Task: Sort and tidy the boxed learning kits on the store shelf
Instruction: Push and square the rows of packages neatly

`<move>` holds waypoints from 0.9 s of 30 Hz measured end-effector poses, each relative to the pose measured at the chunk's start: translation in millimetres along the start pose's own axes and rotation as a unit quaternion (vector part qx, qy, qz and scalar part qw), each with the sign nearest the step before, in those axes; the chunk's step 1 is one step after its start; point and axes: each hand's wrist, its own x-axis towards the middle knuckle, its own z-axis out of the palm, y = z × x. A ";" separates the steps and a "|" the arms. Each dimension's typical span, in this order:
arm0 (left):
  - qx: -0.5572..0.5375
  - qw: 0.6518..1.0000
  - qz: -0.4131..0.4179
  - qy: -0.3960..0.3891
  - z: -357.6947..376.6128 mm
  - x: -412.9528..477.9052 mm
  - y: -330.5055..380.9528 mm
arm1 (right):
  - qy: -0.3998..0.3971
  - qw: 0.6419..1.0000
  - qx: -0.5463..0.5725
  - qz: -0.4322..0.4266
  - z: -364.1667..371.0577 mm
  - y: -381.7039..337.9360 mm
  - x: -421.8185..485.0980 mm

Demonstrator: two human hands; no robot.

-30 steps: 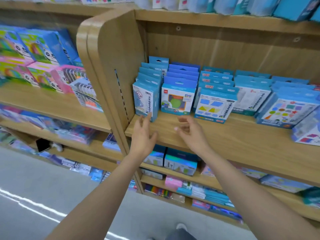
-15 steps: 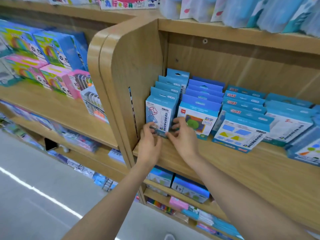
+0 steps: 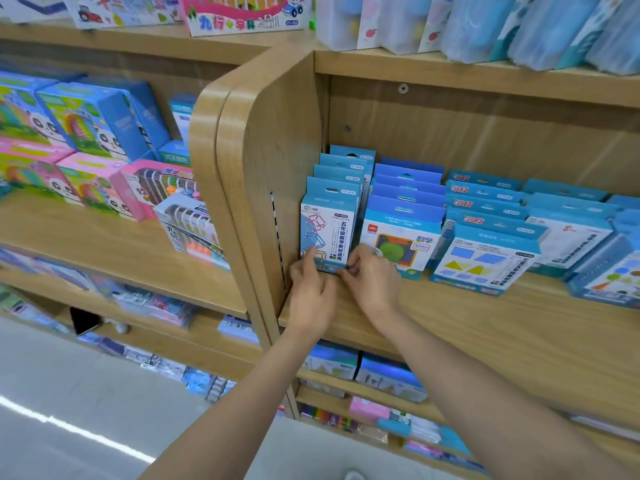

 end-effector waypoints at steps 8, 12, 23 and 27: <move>-0.079 0.991 -0.040 -0.102 1.8 19.4 2.0 | 0.019 1.000 0.010 -0.011 1.0 3.4 6.5; -0.077 0.989 -0.041 -0.120 1.1 26.2 4.2 | 0.011 0.999 0.020 -0.043 -2.3 7.6 2.6; -0.035 0.995 -0.013 -0.089 5.1 27.4 19.3 | 0.015 0.994 0.066 -0.090 -32.9 11.6 7.0; 0.019 0.997 0.019 -0.066 -0.1 23.3 22.5 | 0.032 0.990 0.091 -0.099 -48.0 9.3 6.2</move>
